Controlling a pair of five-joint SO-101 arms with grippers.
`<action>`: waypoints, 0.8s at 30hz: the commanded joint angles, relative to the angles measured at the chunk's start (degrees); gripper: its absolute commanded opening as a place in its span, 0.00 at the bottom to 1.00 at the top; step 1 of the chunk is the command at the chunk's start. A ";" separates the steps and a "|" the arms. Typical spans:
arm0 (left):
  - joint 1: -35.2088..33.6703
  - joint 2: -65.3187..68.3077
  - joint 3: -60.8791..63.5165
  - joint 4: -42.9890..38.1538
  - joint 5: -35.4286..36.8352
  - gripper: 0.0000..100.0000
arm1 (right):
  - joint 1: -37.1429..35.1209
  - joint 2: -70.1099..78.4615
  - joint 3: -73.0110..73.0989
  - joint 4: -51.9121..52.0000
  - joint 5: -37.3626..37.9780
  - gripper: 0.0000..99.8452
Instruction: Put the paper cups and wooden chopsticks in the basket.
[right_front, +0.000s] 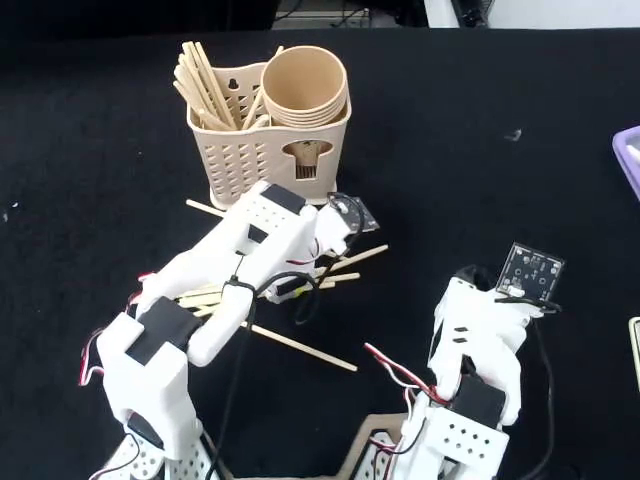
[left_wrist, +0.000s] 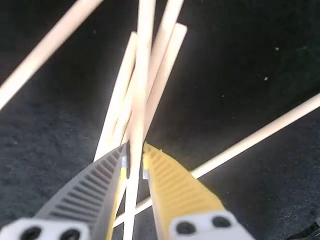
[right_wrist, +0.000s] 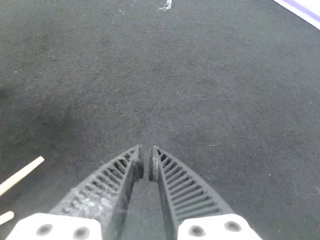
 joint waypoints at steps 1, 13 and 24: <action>-0.22 -6.86 -0.13 1.85 -0.44 0.03 | -0.79 -4.35 -1.71 -0.18 0.18 0.04; -1.10 -18.64 0.40 4.92 -0.26 0.03 | -0.79 -4.35 -1.71 -0.18 0.18 0.04; -4.62 -29.71 -8.48 13.27 -0.26 0.03 | -0.70 -4.35 -1.71 -0.18 0.00 0.04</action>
